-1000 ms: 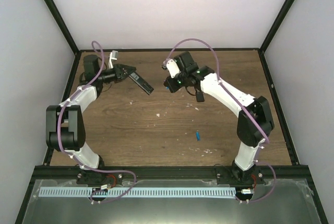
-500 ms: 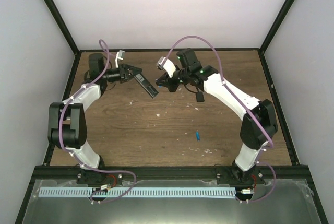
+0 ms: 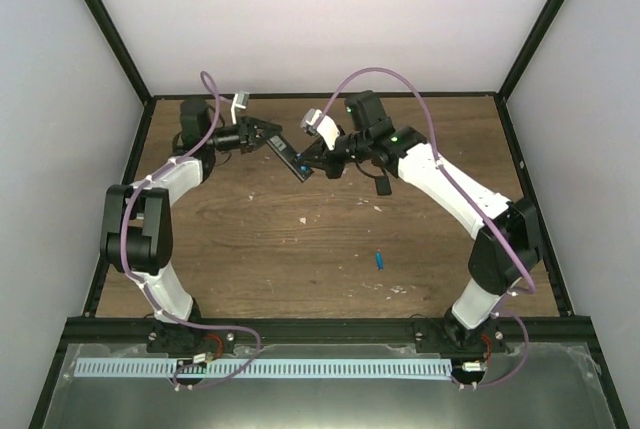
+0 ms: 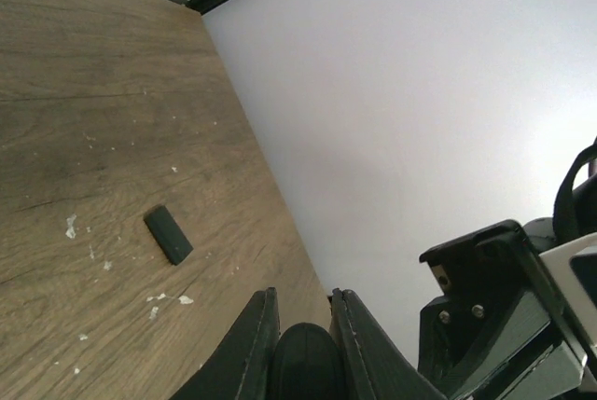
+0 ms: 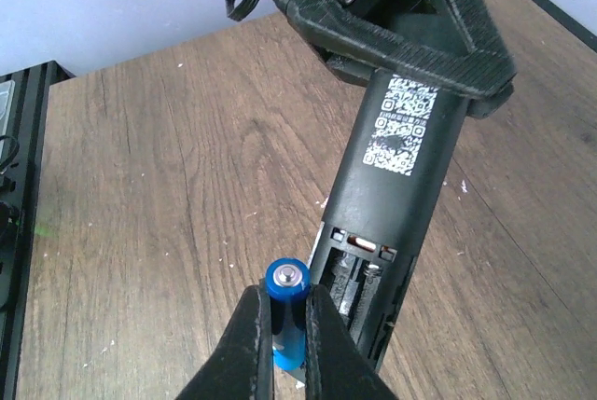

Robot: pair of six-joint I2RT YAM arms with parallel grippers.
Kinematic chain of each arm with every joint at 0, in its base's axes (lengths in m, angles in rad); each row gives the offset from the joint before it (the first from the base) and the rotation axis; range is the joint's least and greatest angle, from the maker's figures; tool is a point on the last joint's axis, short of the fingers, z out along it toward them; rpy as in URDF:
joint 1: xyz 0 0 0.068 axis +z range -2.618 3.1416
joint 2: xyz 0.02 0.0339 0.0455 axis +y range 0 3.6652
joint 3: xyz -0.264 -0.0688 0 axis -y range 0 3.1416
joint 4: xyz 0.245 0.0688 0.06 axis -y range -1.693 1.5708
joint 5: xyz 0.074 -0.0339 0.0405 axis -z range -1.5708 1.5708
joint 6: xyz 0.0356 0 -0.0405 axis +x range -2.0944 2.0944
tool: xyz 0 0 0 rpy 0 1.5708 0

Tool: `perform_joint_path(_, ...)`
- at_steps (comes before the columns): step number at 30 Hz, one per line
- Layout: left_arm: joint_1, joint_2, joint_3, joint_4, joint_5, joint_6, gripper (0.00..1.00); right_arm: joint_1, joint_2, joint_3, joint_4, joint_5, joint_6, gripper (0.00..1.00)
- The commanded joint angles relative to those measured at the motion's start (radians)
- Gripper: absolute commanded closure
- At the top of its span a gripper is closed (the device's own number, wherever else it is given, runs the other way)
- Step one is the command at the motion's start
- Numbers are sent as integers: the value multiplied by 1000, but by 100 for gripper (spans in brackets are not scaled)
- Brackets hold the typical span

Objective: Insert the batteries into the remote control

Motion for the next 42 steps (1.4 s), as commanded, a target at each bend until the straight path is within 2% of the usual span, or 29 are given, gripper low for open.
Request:
perform_joint_path(1, -4, 22, 17, 199, 33, -140, 100, -6, 4, 4, 2, -7, -28, 99)
perform_joint_path(11, -9, 33, 31, 213, 49, -173, 100, -5, 7, -24, 33, 18, -43, 99)
perform_joint_path(29, -12, 20, 26, 145, 59, -116, 100, 20, -14, -70, 103, 73, -51, 99)
perform_joint_path(42, -12, 12, 40, 109, 52, -91, 100, 70, 41, -44, 21, 154, -105, 96)
